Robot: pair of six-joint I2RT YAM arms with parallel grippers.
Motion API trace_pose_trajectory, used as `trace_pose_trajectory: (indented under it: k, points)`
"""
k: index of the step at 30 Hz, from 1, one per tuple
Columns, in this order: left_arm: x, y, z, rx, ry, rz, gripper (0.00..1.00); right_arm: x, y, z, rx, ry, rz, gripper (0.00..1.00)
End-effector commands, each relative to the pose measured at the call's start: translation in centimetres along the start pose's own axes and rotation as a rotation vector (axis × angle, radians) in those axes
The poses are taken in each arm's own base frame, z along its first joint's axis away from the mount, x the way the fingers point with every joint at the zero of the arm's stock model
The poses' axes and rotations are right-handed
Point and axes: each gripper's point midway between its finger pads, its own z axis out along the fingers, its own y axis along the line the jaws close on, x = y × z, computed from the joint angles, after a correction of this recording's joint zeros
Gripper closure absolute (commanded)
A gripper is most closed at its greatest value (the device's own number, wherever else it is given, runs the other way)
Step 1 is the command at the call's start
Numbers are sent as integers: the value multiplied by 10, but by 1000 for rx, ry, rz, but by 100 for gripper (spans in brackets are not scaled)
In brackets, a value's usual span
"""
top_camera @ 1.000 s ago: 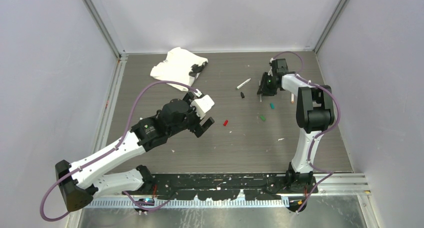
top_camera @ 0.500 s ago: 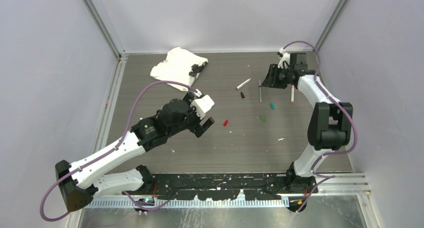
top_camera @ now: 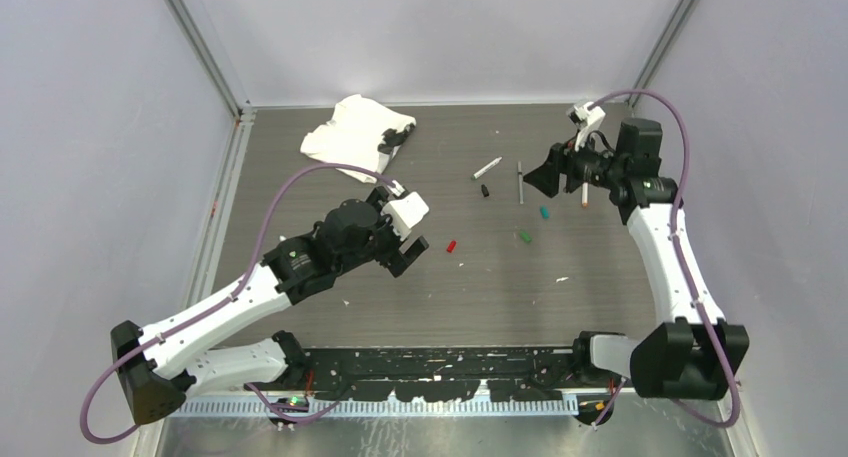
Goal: Insert the pens into the pen caps
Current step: Place the pen at the center of the board, then pick up the pen from the center of the board.
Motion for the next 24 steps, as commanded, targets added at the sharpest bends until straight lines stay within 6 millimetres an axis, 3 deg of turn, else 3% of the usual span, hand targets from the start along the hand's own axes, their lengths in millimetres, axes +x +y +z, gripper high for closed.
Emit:
trace_pose_trajectory:
  k: [1,8,15,19,24]
  points:
    - [-7,3,-2,-10,-42,12,13,-5,27,-17,-88,-77,-133,27]
    - [-2,12,2,-53,-20,12,12,11,30,-10,-139,-58,-64,25]
    - [-3,22,-2,-94,-24,4,11,14,17,5,-114,-1,-4,25]
    - [-3,20,-1,-81,-27,6,11,14,7,25,-74,55,-14,25]
    - [-4,19,-1,-77,-34,5,12,11,-8,70,2,139,12,26]
